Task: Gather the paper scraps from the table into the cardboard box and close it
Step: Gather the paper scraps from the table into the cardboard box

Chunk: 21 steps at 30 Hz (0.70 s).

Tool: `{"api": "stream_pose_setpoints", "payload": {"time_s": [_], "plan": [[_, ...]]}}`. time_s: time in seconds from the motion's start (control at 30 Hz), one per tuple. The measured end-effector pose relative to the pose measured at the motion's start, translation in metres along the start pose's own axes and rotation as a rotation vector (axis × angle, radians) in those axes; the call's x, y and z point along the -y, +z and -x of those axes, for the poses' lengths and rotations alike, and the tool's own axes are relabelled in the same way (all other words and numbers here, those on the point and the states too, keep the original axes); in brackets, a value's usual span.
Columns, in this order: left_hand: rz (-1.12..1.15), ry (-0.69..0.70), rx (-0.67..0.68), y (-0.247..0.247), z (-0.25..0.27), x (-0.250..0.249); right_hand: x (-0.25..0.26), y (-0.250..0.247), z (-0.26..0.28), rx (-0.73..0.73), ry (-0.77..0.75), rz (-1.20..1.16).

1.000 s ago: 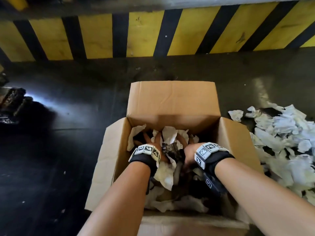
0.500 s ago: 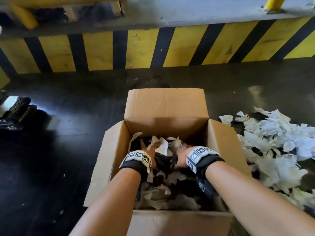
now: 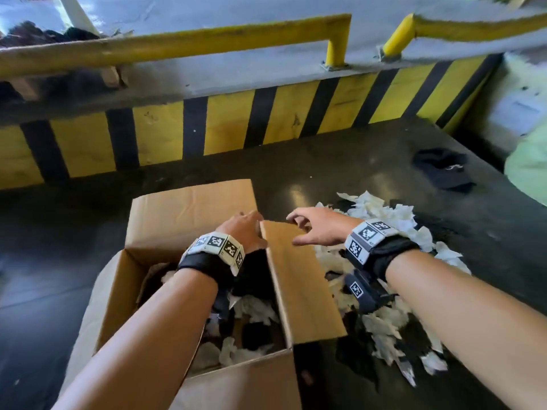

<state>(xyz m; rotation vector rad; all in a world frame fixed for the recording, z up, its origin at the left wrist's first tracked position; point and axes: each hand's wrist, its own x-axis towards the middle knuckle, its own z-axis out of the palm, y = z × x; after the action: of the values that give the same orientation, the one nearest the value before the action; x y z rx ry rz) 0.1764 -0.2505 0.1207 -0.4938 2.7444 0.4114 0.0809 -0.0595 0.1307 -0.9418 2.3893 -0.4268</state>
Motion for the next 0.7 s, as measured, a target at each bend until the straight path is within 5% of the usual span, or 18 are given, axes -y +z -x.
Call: {"api": "stream_pose_setpoints", "payload": {"time_s": [0.33, 0.7], "plan": [[0.025, 0.147, 0.167, 0.033, -0.089, -0.188, -0.220, -0.068, 0.039, -0.026, 0.382, 0.136], [-0.064, 0.150, 0.288, 0.098, -0.229, -0.275, -0.360, -0.060, -0.027, 0.099, 0.585, -0.026]]}}
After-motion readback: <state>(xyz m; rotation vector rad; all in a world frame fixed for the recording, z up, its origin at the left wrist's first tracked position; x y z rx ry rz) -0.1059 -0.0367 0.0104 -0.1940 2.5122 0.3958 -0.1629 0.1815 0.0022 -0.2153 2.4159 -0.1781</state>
